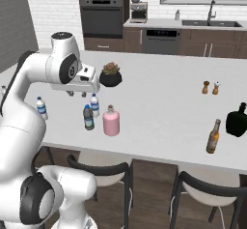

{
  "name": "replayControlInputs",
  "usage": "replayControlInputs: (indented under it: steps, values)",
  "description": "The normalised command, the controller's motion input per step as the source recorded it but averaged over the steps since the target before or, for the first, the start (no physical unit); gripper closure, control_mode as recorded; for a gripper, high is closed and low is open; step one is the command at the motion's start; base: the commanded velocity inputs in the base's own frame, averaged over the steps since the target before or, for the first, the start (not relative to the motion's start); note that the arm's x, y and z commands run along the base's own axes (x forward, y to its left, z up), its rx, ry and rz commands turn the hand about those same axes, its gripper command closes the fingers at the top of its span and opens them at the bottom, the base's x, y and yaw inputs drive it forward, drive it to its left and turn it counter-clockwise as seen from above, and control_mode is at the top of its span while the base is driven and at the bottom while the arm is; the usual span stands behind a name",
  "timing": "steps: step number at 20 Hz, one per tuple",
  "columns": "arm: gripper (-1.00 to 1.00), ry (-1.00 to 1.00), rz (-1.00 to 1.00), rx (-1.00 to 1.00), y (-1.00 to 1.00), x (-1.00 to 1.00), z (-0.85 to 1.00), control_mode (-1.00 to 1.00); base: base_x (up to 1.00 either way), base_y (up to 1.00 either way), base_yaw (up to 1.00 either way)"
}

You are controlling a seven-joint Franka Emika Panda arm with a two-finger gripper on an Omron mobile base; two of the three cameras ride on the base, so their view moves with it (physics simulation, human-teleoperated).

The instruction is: Move the plastic bottles in the middle to the plastics group, and the glass bottles in the middle to the glass group.

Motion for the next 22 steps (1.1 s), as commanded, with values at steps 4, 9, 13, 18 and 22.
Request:
replayControlInputs:
  steps: [4,9,13,18,22]
  values:
    - [-1.00,-0.03,0.00,0.00,-0.04,-0.06,-0.05,-1.00,0.00,0.00,0.00]
    - [-1.00,0.04,-0.02,-0.01,-0.27,-0.02,-0.36,-1.00,0.00,0.00,0.00]
    - [-1.00,0.00,-0.18,-0.03,-0.43,0.03,-0.39,-1.00,0.00,0.00,0.00]
    - [-1.00,0.00,-0.20,-0.03,-0.19,0.42,-0.37,-1.00,0.00,0.00,0.00]
    - [-1.00,0.00,-0.13,0.00,-0.03,0.52,-0.39,-1.00,0.00,0.00,0.00]
